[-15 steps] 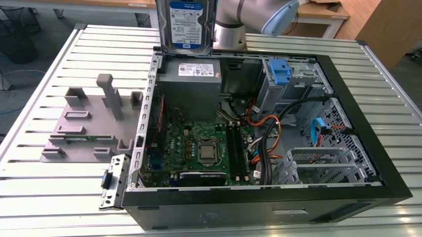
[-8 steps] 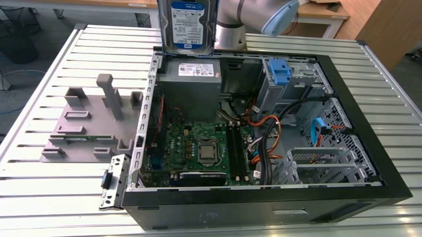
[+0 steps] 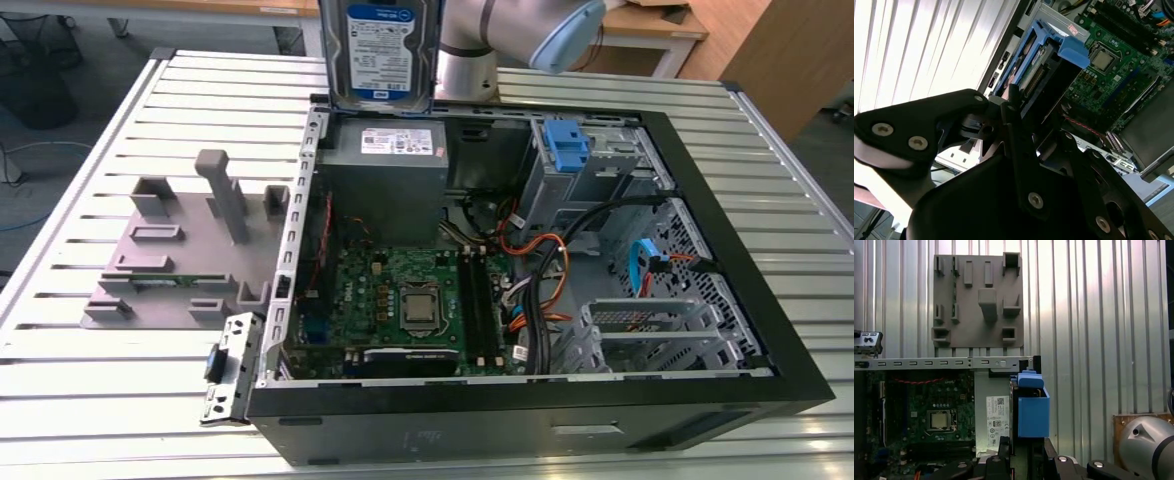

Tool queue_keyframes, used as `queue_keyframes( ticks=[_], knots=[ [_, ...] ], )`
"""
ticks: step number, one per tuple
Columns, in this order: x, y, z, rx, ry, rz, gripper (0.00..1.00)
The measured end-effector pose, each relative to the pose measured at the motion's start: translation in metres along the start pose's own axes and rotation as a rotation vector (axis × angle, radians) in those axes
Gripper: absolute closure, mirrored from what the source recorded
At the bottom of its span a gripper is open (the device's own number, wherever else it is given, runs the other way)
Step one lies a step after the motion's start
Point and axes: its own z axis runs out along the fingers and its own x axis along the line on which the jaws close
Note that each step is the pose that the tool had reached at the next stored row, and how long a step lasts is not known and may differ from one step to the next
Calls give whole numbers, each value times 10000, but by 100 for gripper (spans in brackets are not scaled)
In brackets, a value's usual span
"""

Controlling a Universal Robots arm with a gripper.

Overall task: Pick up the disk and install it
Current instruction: 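Pick up the disk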

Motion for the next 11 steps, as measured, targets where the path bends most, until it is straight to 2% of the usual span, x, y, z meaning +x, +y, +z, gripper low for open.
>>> queue_keyframes(
  ticks=[11],
  knots=[
    [14,-7,-1,0,0,1,65]
  ],
)
